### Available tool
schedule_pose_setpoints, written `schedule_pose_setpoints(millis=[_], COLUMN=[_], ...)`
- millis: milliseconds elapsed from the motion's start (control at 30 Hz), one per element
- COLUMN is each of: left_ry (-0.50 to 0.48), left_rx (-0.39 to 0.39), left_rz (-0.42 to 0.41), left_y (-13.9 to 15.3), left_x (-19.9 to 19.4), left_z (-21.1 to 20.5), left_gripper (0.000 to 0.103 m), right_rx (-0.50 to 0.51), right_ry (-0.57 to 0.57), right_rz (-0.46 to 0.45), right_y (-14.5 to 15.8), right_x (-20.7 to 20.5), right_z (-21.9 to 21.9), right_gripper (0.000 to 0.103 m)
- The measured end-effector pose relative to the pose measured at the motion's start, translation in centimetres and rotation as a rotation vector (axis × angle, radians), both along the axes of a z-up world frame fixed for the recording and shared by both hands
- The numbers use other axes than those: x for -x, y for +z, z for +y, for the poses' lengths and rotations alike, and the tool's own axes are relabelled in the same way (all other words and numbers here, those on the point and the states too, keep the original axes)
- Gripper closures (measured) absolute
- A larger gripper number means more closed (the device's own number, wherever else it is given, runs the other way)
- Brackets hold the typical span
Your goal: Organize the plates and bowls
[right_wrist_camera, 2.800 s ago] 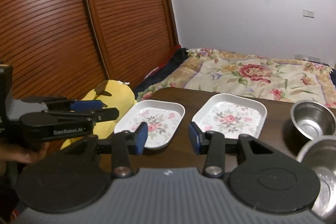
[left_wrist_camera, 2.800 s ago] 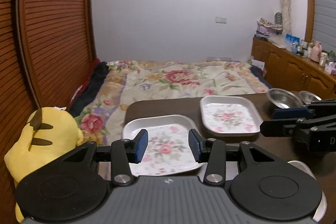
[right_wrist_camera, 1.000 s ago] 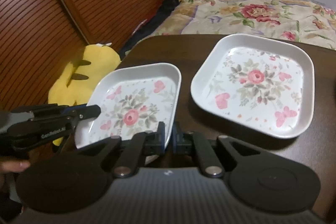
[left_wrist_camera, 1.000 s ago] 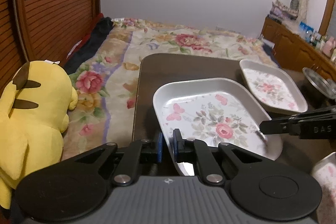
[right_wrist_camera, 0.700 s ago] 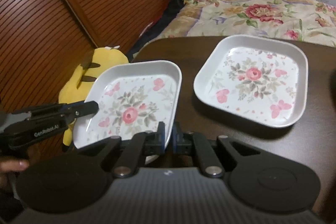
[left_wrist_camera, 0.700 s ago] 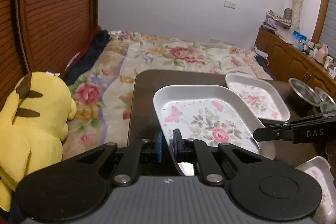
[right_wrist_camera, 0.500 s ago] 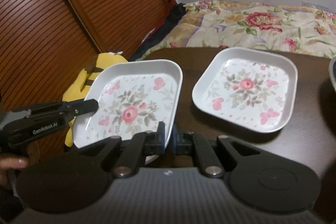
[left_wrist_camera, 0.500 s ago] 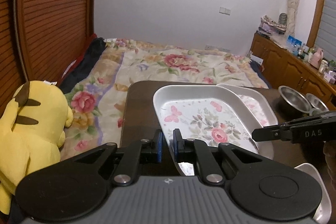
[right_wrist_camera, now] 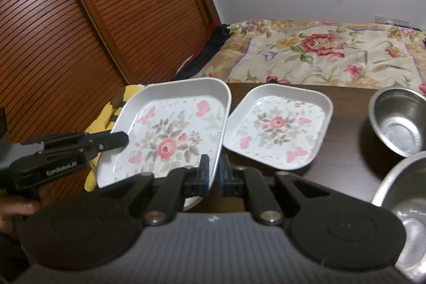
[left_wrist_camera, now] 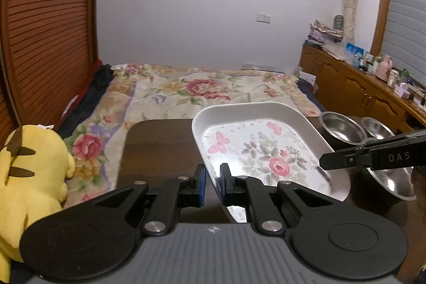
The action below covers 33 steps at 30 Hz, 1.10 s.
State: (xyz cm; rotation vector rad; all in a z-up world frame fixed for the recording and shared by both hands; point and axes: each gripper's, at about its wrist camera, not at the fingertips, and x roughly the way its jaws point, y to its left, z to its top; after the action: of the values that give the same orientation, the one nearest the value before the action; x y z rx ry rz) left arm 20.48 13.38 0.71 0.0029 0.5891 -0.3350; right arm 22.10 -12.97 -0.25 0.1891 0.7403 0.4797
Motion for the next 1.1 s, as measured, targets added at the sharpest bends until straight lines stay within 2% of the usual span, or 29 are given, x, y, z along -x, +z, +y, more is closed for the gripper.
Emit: schedule_pose_setpoints(millis=[300,600,900,1100], left_ry=[-0.052,-0.089,-0.136,-0.143], left_rx=[0.001,-0.009,0.003,-0.018], left_rz=[-0.023,-0.065,-0.058,-0.059], left_y=[1.1,2.4,2.6,2.2], left_x=[2.1,4.3,5.8,6.6], left_z=[-2.7,-4.3,-4.9,-5.4], left_gripper=[0.091,0.091,0.090,0.090], right_rx=[0.031,0.004,-0.007,-0.001], right_ry=[-0.002,-0.001,0.013,0.023], right_rz=[-0.022,-0.039,-0.051,-0.039], right_y=[0.6,0.9,0.6,0.0], right_x=[2.1,3.8,5.4,6.6], right_z=[-2.8,-4.9,-6.4,-6.7], right_gripper=[0.095,0.095,0.094,0.094])
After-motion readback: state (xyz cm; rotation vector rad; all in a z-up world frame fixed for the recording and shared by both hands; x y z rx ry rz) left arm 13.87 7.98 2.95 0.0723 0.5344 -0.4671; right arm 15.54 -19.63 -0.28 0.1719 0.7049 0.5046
